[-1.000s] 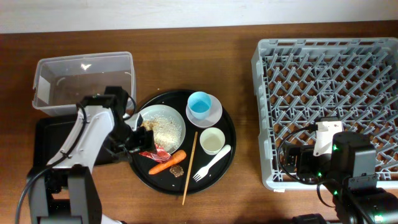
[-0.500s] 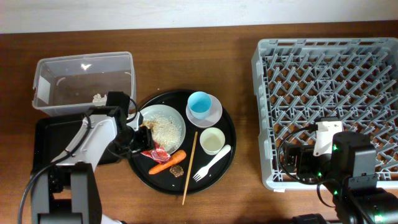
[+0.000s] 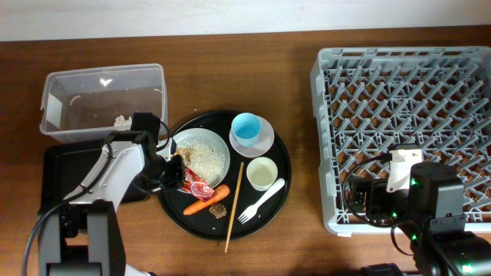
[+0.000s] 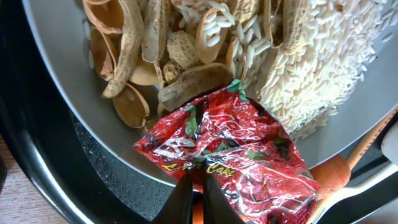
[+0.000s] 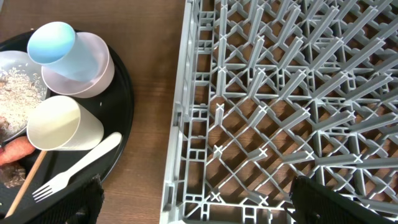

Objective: Sort waste into correct bins and load items into the dishwasher rack
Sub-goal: 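Lower the left gripper and grasp the red snack wrapper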

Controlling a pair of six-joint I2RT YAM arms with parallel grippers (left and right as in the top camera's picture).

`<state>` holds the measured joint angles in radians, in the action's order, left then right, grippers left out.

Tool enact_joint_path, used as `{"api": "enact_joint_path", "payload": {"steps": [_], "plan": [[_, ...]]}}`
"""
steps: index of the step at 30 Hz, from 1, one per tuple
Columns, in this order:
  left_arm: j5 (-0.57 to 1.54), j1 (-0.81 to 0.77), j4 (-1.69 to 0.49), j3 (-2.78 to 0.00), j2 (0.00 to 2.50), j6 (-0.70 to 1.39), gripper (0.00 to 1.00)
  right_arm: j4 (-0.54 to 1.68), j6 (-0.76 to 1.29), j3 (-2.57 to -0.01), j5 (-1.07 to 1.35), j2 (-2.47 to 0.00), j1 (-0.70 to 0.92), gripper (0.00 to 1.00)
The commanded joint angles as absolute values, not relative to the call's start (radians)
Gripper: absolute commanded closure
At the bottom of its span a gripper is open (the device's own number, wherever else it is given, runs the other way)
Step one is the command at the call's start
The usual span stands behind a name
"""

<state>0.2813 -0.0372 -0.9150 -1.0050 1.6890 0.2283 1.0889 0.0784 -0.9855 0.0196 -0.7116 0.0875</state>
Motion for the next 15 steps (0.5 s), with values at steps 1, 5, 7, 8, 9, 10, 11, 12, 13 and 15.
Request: {"api": "enact_joint_path", "payload": {"steps": [1,5,7,8,9,10,11,12,13,15], "plan": [[0.292,-0.036,-0.91,-1.0,1.686,0.224,0.92,1.086,0.083,-1.004,0.014,-0.71,0.084,0.01],[0.298,-0.036,-0.898,-1.024,1.686,0.224,0.96,1.086,0.083,-1.004,0.014,-0.717,0.084,0.01],[0.35,-0.036,-0.902,-1.03,1.685,0.224,0.93,1.087,0.083,-1.004,0.014,-0.722,0.084,0.01],[0.412,-0.037,-0.912,-1.029,1.685,0.224,0.8,1.086,0.083,-1.004,0.014,-0.726,0.084,0.01],[0.451,-0.037,-0.925,-1.029,1.685,0.224,0.67,1.086,0.083,-1.004,0.014,-0.729,0.084,0.01],[0.472,-0.04,-0.952,-1.029,1.685,0.237,0.63,1.086,0.083,-1.004,0.014,-0.733,0.084,0.01],[0.475,-0.046,-0.982,-1.029,1.685,0.265,0.6,1.086,0.083,-1.004,0.014,-0.737,0.084,0.01],[0.474,-0.052,-1.002,-1.029,1.685,0.277,0.57,1.086,0.083,-1.004,0.014,-0.743,0.084,0.01],[0.474,-0.061,-1.014,-1.029,1.685,0.277,0.56,1.086,0.083,-1.004,0.014,-0.746,0.084,0.01],[0.466,-0.09,-1.021,-1.029,1.685,0.295,0.54,1.086,0.083,-1.004,0.014,-0.754,0.084,0.01]]}}
